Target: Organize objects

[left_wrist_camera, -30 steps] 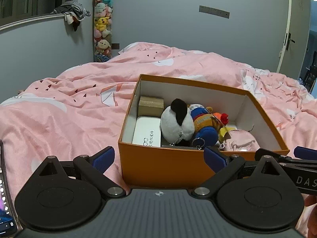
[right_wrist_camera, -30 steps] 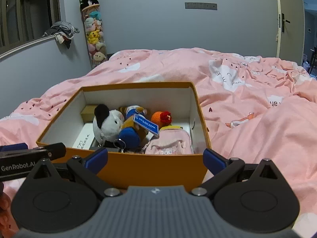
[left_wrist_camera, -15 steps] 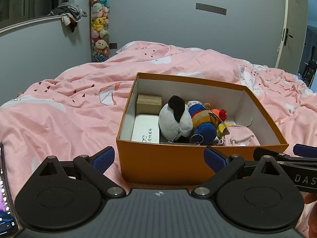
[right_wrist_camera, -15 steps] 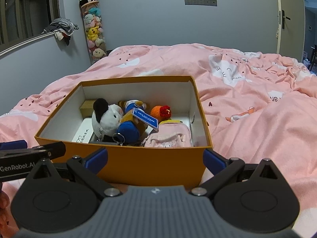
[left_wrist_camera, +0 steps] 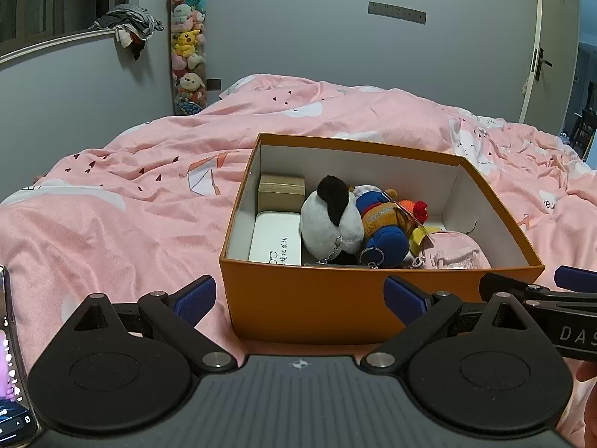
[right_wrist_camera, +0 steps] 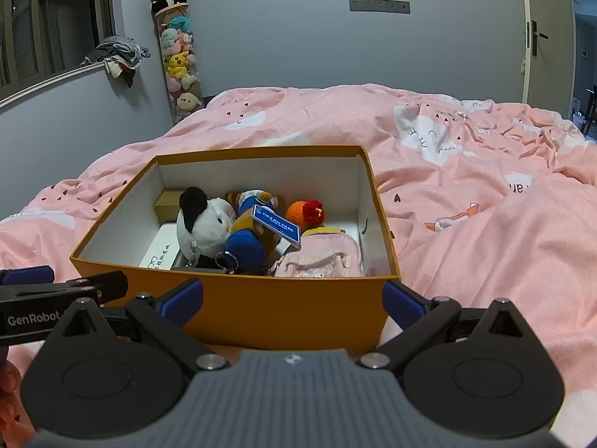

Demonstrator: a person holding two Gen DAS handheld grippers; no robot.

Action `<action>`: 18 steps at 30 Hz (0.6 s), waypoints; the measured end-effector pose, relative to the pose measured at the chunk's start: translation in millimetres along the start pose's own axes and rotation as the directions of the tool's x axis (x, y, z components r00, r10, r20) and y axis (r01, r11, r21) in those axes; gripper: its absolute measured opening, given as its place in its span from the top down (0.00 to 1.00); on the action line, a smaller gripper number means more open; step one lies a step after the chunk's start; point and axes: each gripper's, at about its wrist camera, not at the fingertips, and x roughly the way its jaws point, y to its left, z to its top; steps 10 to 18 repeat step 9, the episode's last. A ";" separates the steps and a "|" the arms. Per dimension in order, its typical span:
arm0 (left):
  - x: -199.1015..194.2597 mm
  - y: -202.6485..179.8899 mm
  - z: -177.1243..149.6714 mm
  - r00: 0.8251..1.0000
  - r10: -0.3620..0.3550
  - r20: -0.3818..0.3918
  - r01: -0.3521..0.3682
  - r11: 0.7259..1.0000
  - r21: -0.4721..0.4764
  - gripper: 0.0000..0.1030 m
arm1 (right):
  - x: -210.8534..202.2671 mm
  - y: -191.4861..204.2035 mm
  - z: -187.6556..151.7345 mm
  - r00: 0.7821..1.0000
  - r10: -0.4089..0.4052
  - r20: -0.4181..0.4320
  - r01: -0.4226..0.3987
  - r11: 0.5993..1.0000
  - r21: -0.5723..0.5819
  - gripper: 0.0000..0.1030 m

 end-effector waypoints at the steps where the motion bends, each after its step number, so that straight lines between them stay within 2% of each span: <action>1: -0.1 0.0 0.0 1.000 0.000 0.001 0.000 1.000 0.000 0.00 | -0.2 0.0 -0.1 1.000 0.001 -0.001 0.000 1.000 0.000 0.01; 18: 0.0 0.2 0.2 1.000 0.001 0.001 -0.001 1.000 -0.001 0.00 | -0.7 0.8 -0.9 1.000 0.002 -0.004 -0.002 1.000 -0.003 0.01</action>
